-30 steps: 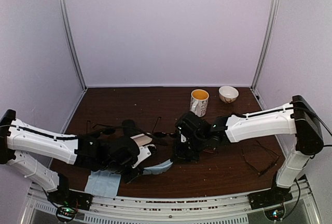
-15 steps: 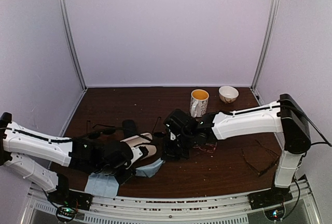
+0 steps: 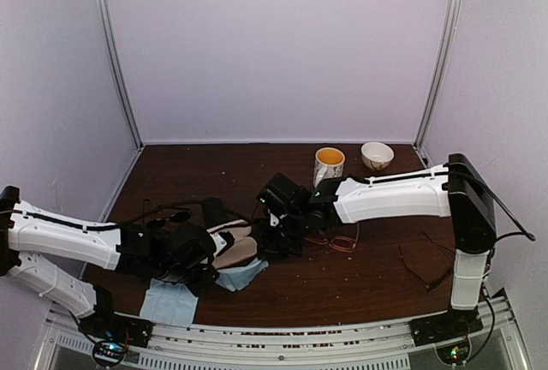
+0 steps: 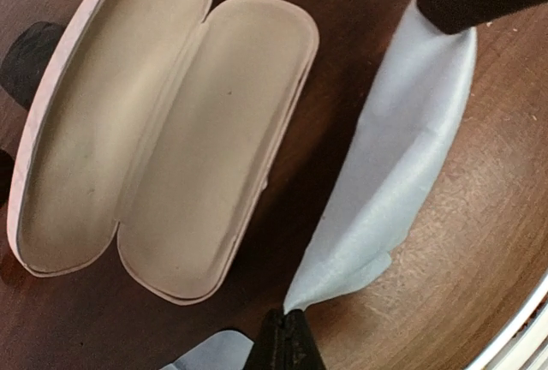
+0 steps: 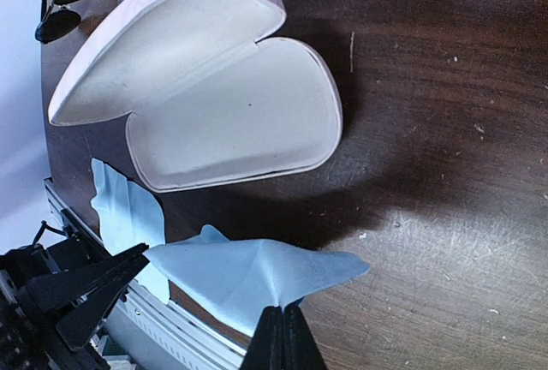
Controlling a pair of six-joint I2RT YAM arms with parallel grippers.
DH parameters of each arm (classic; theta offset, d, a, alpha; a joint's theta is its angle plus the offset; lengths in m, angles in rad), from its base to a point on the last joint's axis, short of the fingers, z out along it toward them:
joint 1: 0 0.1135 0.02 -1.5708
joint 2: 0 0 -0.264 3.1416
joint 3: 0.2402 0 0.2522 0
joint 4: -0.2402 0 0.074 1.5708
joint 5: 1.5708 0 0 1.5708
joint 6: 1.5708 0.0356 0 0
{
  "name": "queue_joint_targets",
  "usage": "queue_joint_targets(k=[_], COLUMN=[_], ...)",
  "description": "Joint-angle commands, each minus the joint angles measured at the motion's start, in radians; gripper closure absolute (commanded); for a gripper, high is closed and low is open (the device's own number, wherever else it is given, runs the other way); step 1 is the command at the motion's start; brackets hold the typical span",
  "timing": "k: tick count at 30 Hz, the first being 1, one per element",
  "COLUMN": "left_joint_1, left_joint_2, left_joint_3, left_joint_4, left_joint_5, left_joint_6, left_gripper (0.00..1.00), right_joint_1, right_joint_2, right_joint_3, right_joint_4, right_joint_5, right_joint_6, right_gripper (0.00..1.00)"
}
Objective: Organize the sunglasses
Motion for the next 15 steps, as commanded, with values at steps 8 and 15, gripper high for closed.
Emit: queue_joint_targets(k=[8,15], left_joint_1=[0.078,0.100], left_joint_2=[0.012,0.011], left_joint_3=[-0.010,0.009], left_joint_4=[-0.017,-0.056], left_joint_5=[0.028,0.043], left_joint_6=[-0.038,-0.046], left_gripper=[1.00,1.00], right_joint_1=[-0.022,-0.037], right_joint_2=[0.081,0.109], right_joint_3=[0.111,0.150], right_joint_4=[-0.050,-0.063], right_joint_5=[0.017,0.016], right_joint_6=[-0.028,-0.031], right_gripper=[1.00,1.00])
